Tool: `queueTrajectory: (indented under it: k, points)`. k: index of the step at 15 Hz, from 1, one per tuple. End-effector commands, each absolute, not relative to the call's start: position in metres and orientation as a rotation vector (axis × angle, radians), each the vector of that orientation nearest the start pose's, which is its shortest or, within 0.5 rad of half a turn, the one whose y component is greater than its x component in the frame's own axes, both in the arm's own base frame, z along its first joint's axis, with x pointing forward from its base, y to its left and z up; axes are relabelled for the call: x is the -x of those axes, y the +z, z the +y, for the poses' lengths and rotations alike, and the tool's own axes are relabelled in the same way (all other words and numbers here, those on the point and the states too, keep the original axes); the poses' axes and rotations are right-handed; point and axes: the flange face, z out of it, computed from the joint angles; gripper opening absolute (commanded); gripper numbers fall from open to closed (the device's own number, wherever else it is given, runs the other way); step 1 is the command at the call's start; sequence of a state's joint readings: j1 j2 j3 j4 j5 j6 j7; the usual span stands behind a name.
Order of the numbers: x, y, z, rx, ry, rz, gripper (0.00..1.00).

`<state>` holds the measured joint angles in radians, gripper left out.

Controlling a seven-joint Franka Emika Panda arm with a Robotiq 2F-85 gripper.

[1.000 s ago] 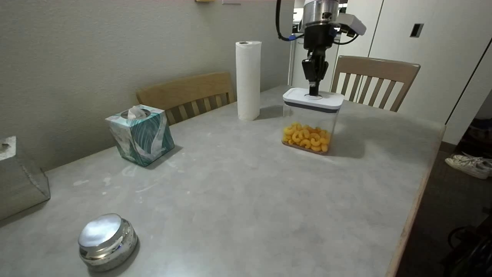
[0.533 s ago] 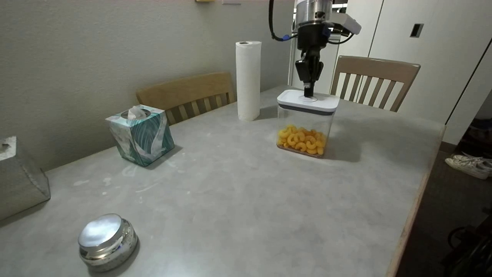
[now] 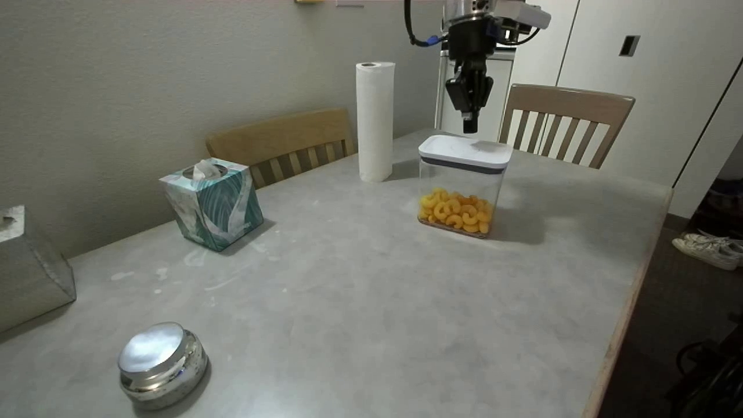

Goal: Press the button atop the lid and then put the lid on the table

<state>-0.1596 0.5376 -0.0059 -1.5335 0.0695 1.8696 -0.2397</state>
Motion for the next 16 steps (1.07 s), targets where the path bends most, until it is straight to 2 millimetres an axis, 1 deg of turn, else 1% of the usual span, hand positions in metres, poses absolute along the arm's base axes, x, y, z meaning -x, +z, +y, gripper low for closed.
queueTrajectory:
  k: [1, 4, 6, 7, 8, 12, 14, 16]
  points:
    - [-0.658, 0.344, -0.097, 3.055, 0.301, -0.079, 0.00]
    - [-0.658, 0.339, -0.097, 3.036, 0.287, -0.085, 0.00]
    - [-0.658, 0.333, -0.097, 3.024, 0.292, -0.083, 0.00]
    - [-0.659, 0.326, -0.098, 3.011, 0.293, -0.089, 0.00]
    - [-0.660, 0.317, -0.099, 2.992, 0.293, -0.099, 0.00]
    - [-0.674, 0.265, -0.101, 2.856, 0.324, -0.229, 0.00]
    - [-0.677, 0.268, -0.105, 2.822, 0.332, -0.266, 0.00]
    - [-0.677, 0.284, -0.109, 2.836, 0.363, -0.285, 0.00]
